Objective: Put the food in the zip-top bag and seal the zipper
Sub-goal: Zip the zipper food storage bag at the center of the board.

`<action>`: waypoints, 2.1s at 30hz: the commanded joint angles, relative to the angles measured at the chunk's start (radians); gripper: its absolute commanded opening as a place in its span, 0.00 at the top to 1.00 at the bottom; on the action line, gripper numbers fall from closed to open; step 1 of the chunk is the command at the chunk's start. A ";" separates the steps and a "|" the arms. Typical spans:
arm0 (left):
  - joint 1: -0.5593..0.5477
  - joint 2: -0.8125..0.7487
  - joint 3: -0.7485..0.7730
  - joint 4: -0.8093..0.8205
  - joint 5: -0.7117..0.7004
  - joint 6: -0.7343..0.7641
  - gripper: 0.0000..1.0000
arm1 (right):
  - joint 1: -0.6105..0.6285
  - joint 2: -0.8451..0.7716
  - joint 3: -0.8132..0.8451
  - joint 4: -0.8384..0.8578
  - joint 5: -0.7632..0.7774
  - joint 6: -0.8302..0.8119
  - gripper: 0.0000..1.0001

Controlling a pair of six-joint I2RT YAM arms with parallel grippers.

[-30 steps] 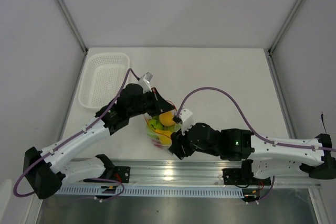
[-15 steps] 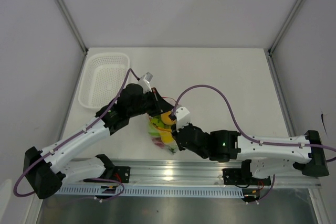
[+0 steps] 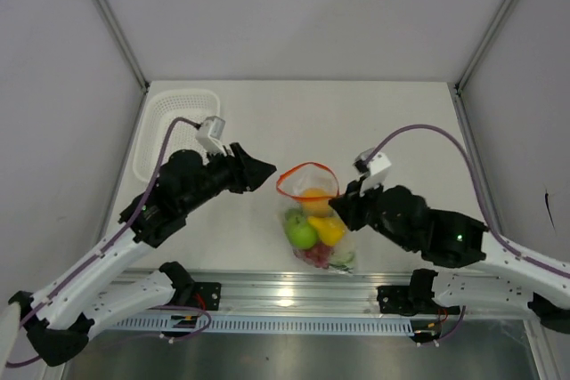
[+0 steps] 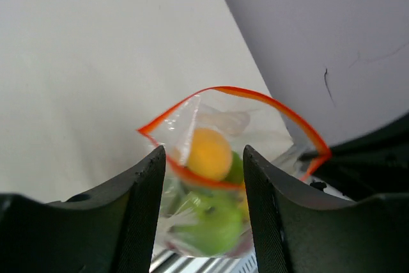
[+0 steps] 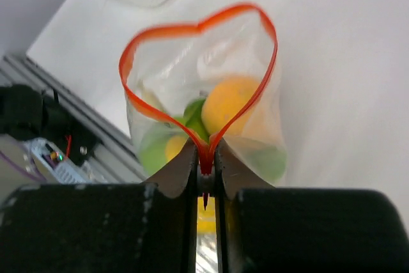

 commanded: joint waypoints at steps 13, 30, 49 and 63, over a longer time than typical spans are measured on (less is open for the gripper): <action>-0.006 0.059 0.199 0.104 0.459 0.457 0.15 | -0.416 0.127 0.251 -0.149 -0.716 -0.254 1.00; -0.004 -0.102 0.192 -0.295 -0.102 0.402 0.20 | -0.312 0.139 0.115 -0.075 -0.790 -0.217 1.00; 0.094 -0.063 -0.011 -0.351 0.406 0.150 0.29 | -0.303 0.095 0.067 -0.103 -0.788 -0.265 1.00; 0.066 -0.182 -0.221 -0.309 0.468 0.057 0.32 | -0.294 0.076 0.052 -0.098 -0.779 -0.254 1.00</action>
